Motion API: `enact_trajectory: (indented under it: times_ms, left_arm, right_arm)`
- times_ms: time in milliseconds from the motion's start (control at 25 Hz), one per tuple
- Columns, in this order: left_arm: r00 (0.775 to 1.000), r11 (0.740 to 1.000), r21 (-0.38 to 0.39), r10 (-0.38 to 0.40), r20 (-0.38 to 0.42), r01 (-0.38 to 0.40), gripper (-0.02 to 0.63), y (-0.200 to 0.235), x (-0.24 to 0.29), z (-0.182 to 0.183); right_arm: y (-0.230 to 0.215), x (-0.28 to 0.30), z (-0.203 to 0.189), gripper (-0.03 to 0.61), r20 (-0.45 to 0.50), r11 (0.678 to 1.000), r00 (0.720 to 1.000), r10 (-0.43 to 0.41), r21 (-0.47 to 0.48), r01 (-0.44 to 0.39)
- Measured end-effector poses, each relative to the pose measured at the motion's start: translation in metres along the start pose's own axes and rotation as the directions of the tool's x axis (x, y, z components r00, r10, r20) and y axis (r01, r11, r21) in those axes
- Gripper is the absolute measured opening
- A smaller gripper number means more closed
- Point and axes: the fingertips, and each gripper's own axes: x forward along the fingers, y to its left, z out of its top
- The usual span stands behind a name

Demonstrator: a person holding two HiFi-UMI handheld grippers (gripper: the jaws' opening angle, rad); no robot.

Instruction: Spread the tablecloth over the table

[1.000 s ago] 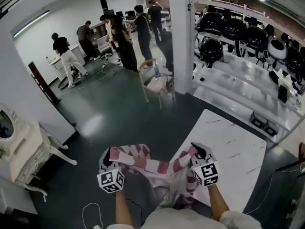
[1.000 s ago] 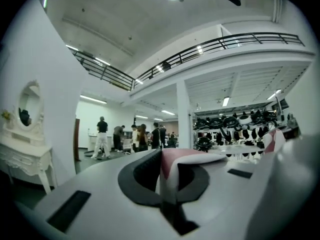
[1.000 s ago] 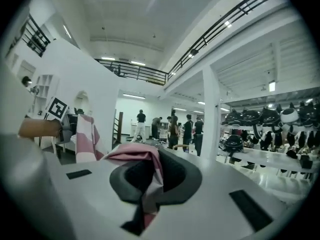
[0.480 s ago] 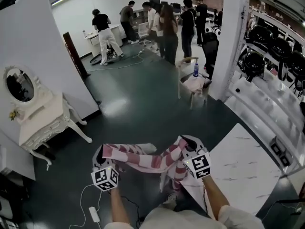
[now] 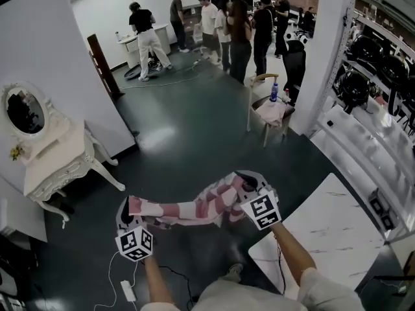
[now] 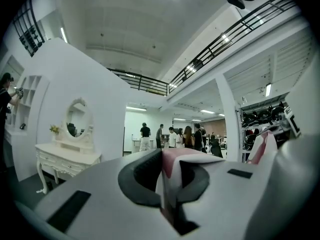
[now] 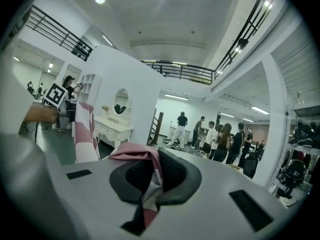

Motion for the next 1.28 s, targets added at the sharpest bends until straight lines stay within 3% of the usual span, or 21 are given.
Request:
enact_trajectory:
  times_ms: [200,400,600,760,880,960,1120,1280]
  left_arm:
    - [1.0,1.0,-0.004,-0.025,-0.015,0.025,0.026,-0.028,0.037,-0.005]
    - [0.994,0.995,-0.001,-0.098,-0.054,0.098,0.026,-0.082,0.087,-0.018]
    - [0.973,0.977,-0.005,-0.213,-0.089,0.214,0.026,-0.188,0.147,-0.028]
    - [0.944,0.946,-0.034,-0.323,-0.073,0.321,0.026,-0.302,0.187,-0.017]
    - [0.912,0.914,-0.07,-0.404,-0.061,0.4,0.026,-0.399,0.218,-0.008]
    - [0.884,0.882,-0.109,-0.465,-0.047,0.458,0.026,-0.469,0.236,0.002]
    - [0.808,0.799,-0.148,-0.589,0.001,0.582,0.026,-0.61,0.238,0.032]
    - [0.728,0.719,-0.157,-0.685,0.005,0.677,0.025,-0.719,0.204,0.032]
  right_arm:
    - [-0.037,0.021,-0.012,0.018,-0.015,1.0,1.0,0.002,-0.011,-0.002]
    - [-0.114,0.03,-0.044,0.018,-0.045,0.997,0.997,-0.064,0.048,0.066]
    - [-0.247,0.008,-0.091,0.018,-0.078,0.973,0.974,-0.214,0.069,0.22]
    - [-0.373,-0.059,-0.114,0.018,-0.085,0.927,0.924,-0.373,-0.006,0.374]
    - [-0.466,-0.14,-0.123,0.018,-0.07,0.862,0.86,-0.505,-0.082,0.499]
    - [-0.527,-0.213,-0.124,0.018,-0.053,0.795,0.796,-0.603,-0.118,0.595]
    - [-0.612,-0.402,-0.121,0.018,-0.014,0.609,0.615,-0.788,-0.166,0.776]
    - [-0.623,-0.589,-0.138,0.018,-0.043,0.431,0.432,-0.901,-0.212,0.877]
